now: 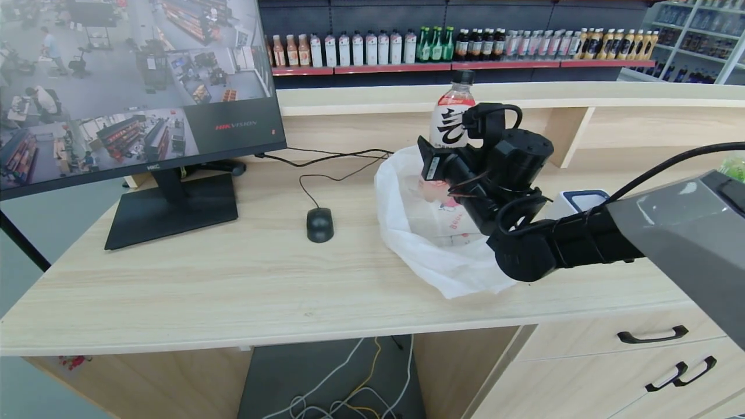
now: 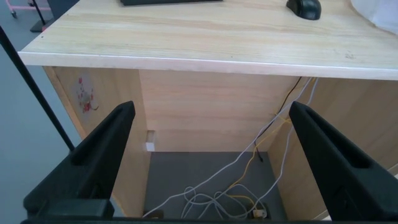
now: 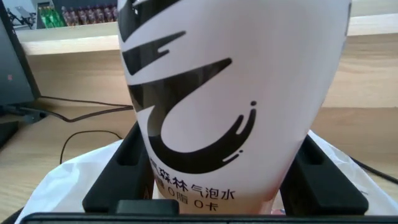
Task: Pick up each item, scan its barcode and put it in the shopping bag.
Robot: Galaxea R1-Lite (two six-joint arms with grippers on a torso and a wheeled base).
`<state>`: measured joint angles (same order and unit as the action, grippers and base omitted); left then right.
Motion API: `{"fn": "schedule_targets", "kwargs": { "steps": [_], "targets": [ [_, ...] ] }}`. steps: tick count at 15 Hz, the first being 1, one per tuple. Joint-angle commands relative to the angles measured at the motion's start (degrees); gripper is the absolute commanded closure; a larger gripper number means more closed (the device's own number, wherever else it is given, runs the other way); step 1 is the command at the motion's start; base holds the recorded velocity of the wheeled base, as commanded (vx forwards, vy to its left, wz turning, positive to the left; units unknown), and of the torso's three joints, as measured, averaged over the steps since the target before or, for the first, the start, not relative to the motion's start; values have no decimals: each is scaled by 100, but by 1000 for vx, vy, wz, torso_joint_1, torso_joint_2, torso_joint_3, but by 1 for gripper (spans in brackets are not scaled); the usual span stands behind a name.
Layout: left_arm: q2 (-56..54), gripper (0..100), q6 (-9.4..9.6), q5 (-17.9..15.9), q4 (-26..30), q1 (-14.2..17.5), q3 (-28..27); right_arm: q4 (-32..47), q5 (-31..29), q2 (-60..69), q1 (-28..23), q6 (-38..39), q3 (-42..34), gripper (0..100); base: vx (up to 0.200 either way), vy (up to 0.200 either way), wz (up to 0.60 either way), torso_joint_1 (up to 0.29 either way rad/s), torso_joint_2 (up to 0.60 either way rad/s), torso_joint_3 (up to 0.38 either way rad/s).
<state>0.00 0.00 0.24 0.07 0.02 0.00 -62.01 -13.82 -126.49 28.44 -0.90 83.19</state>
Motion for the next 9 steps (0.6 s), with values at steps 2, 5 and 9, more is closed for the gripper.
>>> {"fn": "schedule_targets", "kwargs": {
  "steps": [2,5,9],
  "targets": [
    [0,0,9,2,1,6,0,-127,11,-306,-76,-15,40,100,0,0,0,0,0,0],
    [0,0,9,2,1,6,0,-188,46,-456,-128,-112,145,100,0,0,0,0,0,0],
    [0,0,97,-7,10,-2,0,-672,117,-772,-295,-534,303,100,0,0,0,0,0,0]
  ]
}}
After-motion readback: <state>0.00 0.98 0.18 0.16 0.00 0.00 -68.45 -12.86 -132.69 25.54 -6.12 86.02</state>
